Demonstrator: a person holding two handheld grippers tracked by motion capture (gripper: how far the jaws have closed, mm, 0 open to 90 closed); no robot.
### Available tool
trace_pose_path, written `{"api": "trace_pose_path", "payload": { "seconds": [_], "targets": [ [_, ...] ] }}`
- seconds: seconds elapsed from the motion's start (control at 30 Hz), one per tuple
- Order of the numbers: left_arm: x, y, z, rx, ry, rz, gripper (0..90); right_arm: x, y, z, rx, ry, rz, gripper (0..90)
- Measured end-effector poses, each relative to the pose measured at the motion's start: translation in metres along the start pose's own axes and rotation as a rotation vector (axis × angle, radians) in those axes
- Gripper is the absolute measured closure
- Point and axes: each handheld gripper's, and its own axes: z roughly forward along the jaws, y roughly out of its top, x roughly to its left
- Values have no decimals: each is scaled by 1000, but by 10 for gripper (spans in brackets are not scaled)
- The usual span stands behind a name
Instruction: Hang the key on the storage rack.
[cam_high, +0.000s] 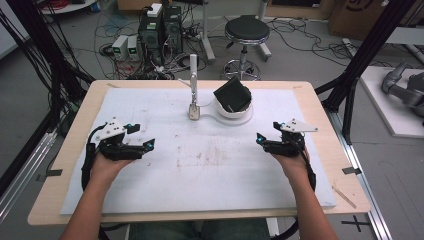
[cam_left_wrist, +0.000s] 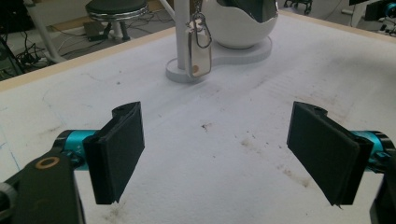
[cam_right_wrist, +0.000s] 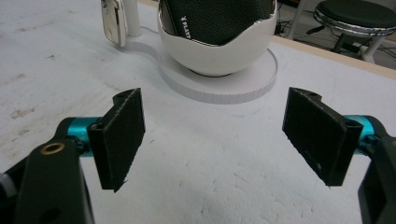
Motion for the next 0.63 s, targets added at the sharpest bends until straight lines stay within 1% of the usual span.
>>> {"api": "trace_pose_path", "payload": {
  "seconds": [0.53, 0.63],
  "targets": [
    [-1, 0, 0, 7, -4, 0, 190, -3, -2, 1, 9, -1, 18, 214],
    [-1, 0, 1, 7, -4, -3, 190, -2, -2, 1, 11, -3, 10, 214]
  ]
}}
